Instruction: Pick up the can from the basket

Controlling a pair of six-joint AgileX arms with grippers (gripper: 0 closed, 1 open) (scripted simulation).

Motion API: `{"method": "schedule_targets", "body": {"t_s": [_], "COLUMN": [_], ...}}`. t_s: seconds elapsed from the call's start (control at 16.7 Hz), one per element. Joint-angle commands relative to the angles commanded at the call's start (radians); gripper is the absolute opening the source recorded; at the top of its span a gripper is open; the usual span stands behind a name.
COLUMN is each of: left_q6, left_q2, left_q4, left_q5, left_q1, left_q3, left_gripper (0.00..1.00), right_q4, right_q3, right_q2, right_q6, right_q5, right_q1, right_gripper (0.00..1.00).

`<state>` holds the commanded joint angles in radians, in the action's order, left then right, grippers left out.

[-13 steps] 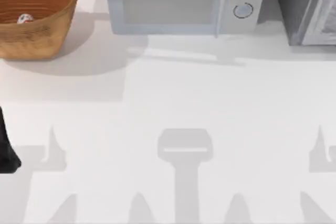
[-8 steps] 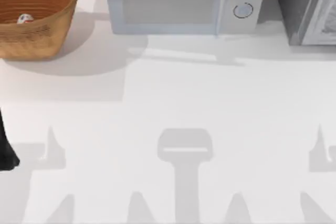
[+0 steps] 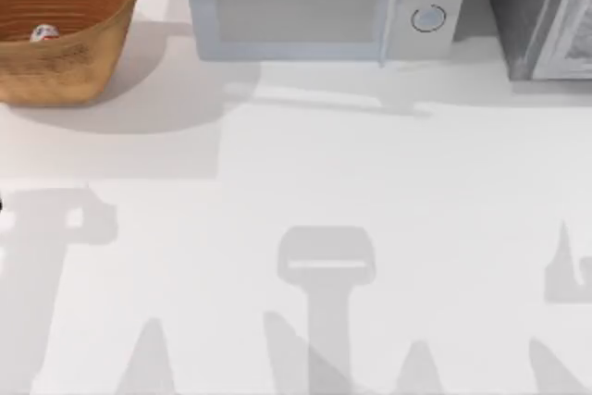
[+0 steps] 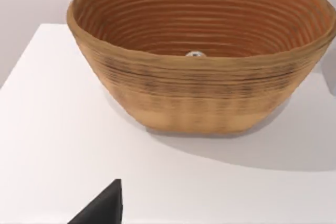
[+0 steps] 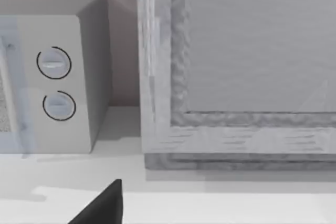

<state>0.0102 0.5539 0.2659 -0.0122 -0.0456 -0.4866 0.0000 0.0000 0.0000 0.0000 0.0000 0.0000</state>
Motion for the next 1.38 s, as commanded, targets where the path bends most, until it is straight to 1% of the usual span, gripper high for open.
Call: {"method": "schedule_targets", "body": {"t_s": [0.9, 1.14, 1.38], "left_q6": [0.051, 0.063, 0.072], "left_q2": [1.44, 1.726, 1.899], "left_q4": [0.633, 0.758, 0.832], "left_q5": [0.065, 0.082, 0.093], "left_q1": [-0.023, -0.024, -0.023], "left_q3": [-1.36, -1.639, -1.808], "left_gripper": [1.0, 1.0, 1.0], "right_q4": [0.0, 0.0, 0.0], "right_q3": [0.0, 0.0, 0.0], "right_q2": [0.0, 0.0, 0.0], "right_q6": [0.0, 0.0, 0.0], "right_q5": [0.0, 0.0, 0.0], "right_q1": [0.0, 0.0, 0.0], "right_gripper": [1.0, 1.0, 1.0]}}
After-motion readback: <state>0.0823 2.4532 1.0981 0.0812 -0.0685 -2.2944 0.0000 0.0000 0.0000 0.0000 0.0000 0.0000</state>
